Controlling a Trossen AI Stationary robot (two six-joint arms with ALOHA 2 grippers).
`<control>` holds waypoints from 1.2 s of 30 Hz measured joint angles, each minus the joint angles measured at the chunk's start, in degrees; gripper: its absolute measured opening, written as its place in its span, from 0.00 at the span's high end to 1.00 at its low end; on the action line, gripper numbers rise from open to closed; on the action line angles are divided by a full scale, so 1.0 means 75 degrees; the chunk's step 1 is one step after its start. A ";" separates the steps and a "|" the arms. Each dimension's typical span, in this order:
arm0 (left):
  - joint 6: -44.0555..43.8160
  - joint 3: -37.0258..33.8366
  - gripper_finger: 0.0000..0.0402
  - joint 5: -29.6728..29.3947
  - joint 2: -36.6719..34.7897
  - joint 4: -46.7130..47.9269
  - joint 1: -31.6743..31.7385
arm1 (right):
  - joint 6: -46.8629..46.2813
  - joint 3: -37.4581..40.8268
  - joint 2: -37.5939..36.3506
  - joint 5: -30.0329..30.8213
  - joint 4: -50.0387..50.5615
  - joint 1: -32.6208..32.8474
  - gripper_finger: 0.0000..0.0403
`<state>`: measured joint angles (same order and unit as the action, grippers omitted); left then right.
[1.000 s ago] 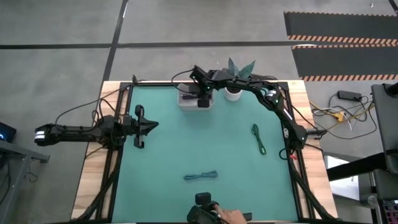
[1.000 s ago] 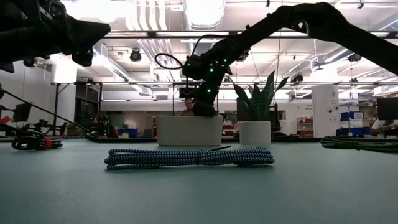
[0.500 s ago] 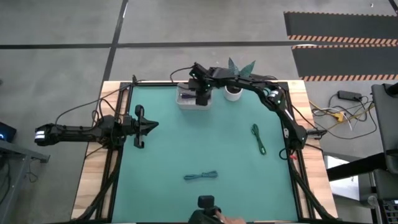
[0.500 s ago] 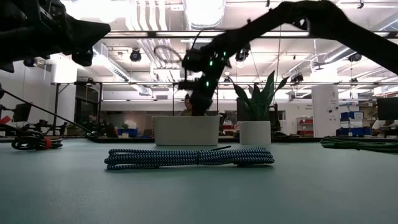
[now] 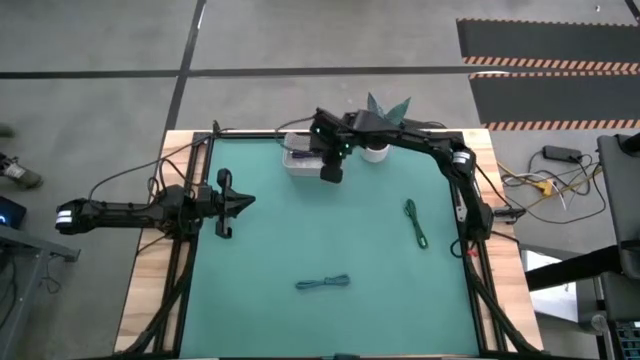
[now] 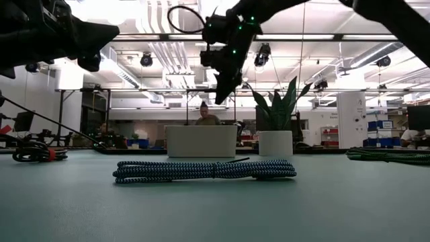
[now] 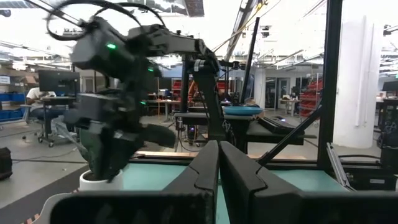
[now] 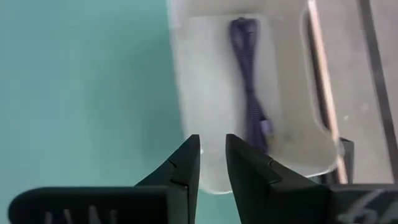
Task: Pick and place USB-C Cables
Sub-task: Put the black charger cable into the white bin
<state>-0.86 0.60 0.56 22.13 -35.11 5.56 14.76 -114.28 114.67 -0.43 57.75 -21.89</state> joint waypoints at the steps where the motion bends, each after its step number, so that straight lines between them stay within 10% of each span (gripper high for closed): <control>1: -0.0025 0.0000 1.00 0.0000 0.0010 -0.0005 -0.0001 | -0.0033 0.0164 -0.0112 -0.0001 -0.0054 0.0116 0.84; 22: -0.0679 0.0006 1.00 -0.0013 0.0426 -0.0075 -0.0002 | -0.1034 0.6023 -0.3624 0.1433 -0.4082 0.1131 0.92; 36: -0.2909 0.0006 1.00 -0.0482 0.0719 -0.0146 -0.0002 | 0.0168 0.9190 -0.5763 0.1400 -1.0415 0.1099 0.92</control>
<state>-22.68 0.64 -3.06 27.52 -36.21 5.54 16.02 -45.36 71.45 10.08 -20.36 -13.65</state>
